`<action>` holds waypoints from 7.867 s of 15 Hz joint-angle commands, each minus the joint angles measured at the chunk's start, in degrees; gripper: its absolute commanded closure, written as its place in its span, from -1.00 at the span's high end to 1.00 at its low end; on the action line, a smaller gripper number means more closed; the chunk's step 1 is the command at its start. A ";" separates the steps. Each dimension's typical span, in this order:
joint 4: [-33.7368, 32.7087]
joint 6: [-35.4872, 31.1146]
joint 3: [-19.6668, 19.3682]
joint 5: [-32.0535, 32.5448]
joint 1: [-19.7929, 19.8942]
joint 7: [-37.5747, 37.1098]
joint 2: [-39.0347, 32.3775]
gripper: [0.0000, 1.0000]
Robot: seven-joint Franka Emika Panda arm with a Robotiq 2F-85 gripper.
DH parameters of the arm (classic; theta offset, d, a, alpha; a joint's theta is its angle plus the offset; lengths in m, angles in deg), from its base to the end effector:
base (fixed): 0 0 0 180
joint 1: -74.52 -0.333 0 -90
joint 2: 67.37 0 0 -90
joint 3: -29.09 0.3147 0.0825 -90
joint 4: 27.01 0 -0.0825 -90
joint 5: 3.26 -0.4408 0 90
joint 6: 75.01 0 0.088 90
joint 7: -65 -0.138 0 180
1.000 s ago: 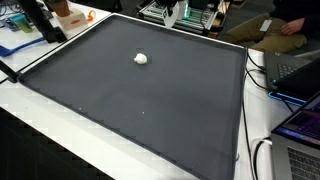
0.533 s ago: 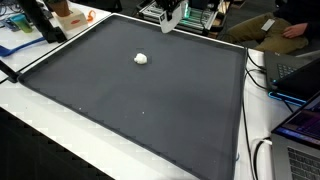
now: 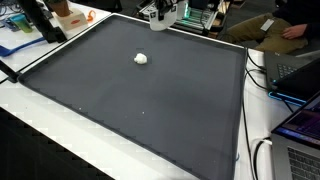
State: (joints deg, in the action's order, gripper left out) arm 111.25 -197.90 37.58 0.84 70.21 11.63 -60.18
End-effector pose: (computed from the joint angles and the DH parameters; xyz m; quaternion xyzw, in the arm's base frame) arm 0.4856 0.1037 0.2786 0.9417 -0.3264 -0.0399 0.0710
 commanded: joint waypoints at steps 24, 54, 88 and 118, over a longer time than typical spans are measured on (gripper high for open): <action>11.07 -35.12 -4.28 5.12 6.82 21.16 -2.20 -0.98; -3.81 -23.96 -8.26 -2.40 1.59 10.53 -19.85 -0.98; -9.44 -17.12 -12.24 4.50 -2.42 -1.50 -23.05 -0.98; -3.41 -25.66 -7.89 -17.03 1.70 15.92 -15.28 -0.98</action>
State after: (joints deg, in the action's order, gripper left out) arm 107.97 -224.60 28.34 -11.43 71.61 24.19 -74.67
